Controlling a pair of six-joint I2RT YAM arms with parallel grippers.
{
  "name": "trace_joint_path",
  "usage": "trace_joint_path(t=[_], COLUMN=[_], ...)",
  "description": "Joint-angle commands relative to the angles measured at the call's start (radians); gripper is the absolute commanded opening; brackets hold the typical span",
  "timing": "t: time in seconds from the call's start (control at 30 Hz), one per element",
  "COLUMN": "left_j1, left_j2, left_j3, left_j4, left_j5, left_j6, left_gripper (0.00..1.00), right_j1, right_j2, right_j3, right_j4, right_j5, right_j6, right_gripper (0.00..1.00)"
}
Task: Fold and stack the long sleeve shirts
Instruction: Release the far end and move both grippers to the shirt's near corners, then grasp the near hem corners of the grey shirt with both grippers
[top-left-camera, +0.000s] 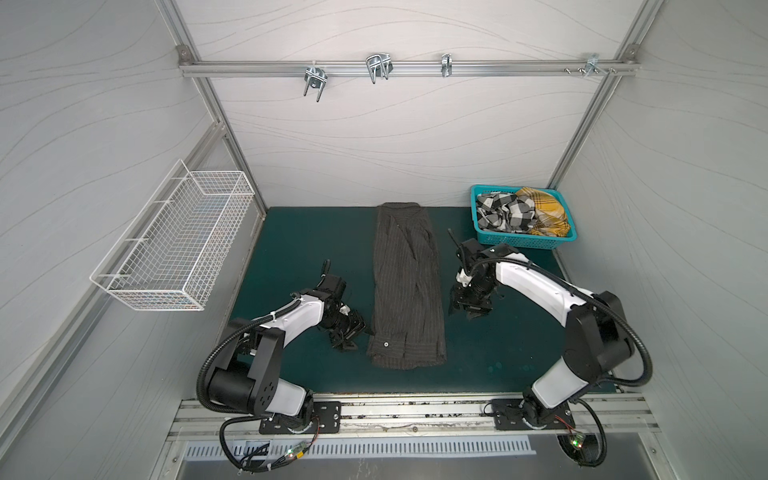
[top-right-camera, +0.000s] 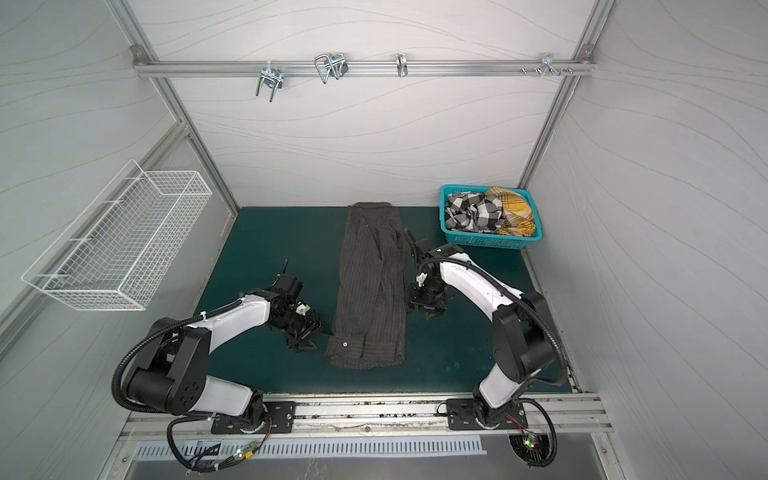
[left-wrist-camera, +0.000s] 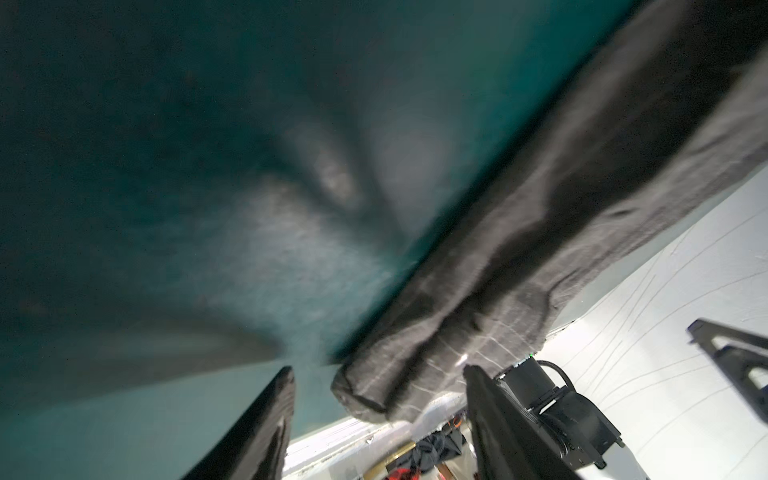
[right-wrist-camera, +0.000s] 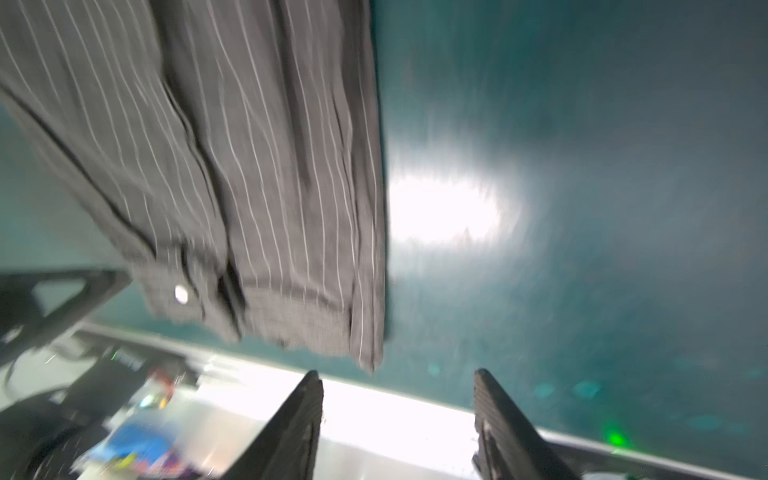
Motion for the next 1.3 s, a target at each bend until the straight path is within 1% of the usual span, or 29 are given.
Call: trace_joint_path(t=[0.0, 0.07, 0.2, 0.3, 0.4, 0.5, 0.67, 0.87, 0.93, 1.03, 1.13, 1.17, 1.23, 1.27], left_j1=[-0.03, -0.049, -0.059, -0.061, -0.066, -0.074, -0.078, -0.087, -0.088, -0.09, -0.09, -0.09, -0.09, -0.091], left_j2=[0.025, 0.038, 0.056, 0.058, 0.057, 0.053, 0.06, 0.053, 0.056, 0.077, 0.094, 0.094, 0.102, 0.106], left_j3=[-0.001, 0.004, 0.001, -0.01, -0.02, -0.022, -0.019, -0.013, -0.013, -0.012, -0.013, -0.014, -0.016, -0.017], left_j4=[0.047, 0.046, 0.036, 0.036, 0.045, 0.049, 0.05, 0.04, 0.041, 0.044, 0.052, 0.054, 0.067, 0.076], left_j5=[0.05, 0.046, 0.045, 0.051, 0.065, 0.072, 0.082, 0.088, 0.089, 0.089, 0.079, 0.077, 0.078, 0.081], left_j6=[-0.02, -0.022, -0.019, -0.018, -0.021, -0.023, -0.019, -0.006, -0.001, 0.003, 0.006, 0.007, 0.006, 0.007], left_gripper=[0.65, 0.63, 0.53, 0.5, 0.51, 0.51, 0.52, 0.56, 0.56, 0.49, 0.38, 0.34, 0.3, 0.26], right_j1=[0.006, 0.006, 0.008, 0.022, 0.042, 0.04, 0.047, 0.057, 0.059, 0.071, 0.091, 0.095, 0.1, 0.1], right_j2=[-0.046, -0.064, -0.091, -0.096, -0.085, -0.064, -0.001, 0.041, 0.053, 0.071, 0.094, 0.098, 0.098, 0.097], right_j3=[-0.092, -0.125, -0.2, -0.258, -0.296, -0.331, -0.347, -0.344, -0.341, -0.319, -0.293, -0.287, -0.287, -0.287], right_j4=[0.056, 0.07, 0.13, 0.195, 0.233, 0.282, 0.344, 0.355, 0.365, 0.36, 0.342, 0.336, 0.335, 0.334], right_j5=[-0.138, -0.168, -0.238, -0.287, -0.283, -0.297, -0.328, -0.303, -0.303, -0.292, -0.269, -0.262, -0.256, -0.256], right_j6=[0.099, 0.123, 0.181, 0.233, 0.25, 0.261, 0.263, 0.247, 0.248, 0.247, 0.241, 0.242, 0.241, 0.242], right_gripper=[0.6, 0.6, 0.59, 0.58, 0.58, 0.53, 0.5, 0.52, 0.52, 0.46, 0.34, 0.31, 0.26, 0.23])
